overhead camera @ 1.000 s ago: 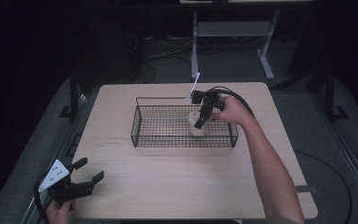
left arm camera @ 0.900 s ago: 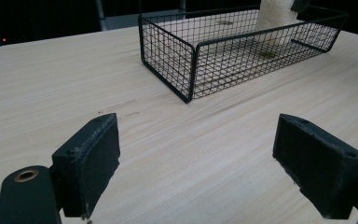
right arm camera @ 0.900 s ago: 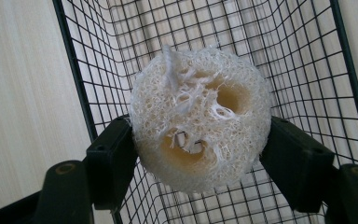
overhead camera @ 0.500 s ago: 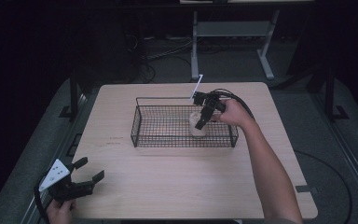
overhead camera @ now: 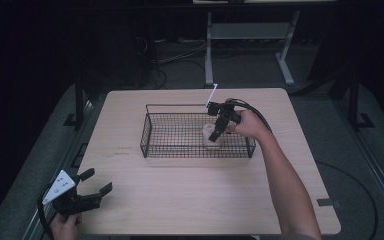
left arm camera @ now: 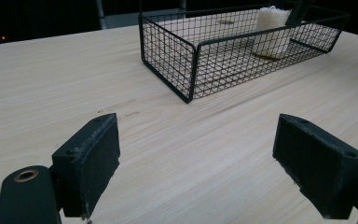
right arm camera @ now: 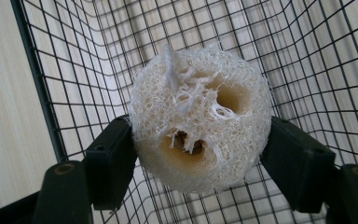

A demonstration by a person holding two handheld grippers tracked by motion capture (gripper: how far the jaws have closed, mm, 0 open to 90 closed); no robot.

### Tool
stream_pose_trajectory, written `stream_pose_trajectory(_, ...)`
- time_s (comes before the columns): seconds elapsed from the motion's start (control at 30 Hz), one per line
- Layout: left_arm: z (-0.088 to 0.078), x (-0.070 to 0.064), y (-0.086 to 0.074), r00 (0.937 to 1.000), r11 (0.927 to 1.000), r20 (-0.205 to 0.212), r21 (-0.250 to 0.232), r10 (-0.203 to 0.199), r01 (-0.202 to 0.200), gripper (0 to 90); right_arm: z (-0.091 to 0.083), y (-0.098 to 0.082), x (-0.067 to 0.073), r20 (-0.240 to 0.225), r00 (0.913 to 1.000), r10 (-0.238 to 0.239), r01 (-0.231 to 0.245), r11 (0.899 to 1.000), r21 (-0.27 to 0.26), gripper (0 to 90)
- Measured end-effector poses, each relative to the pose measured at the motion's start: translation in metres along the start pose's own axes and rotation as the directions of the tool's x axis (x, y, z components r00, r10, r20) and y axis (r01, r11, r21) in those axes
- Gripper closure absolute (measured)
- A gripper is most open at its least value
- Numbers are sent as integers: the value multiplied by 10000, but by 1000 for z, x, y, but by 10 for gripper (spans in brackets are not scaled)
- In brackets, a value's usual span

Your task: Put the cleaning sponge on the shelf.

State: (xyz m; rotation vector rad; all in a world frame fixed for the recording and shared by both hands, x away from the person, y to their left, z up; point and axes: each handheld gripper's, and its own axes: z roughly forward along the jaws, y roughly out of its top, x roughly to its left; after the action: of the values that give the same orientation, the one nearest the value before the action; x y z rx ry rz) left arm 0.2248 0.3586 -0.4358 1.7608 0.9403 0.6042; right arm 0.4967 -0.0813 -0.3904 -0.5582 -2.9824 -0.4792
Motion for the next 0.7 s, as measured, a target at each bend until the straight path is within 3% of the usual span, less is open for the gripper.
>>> stream_pose_trajectory(0.33,0,-1,0,10000,10000,-5,5,5,-5,139,-3,-4,-1,137,9997,185,-183,9997,-136,202)
stream_pose_trajectory(0.7,1,-2,0,10000,10000,43,-23,38,-38,139,-24,-9,8,407,9991,123,-107,9991,-411,180)
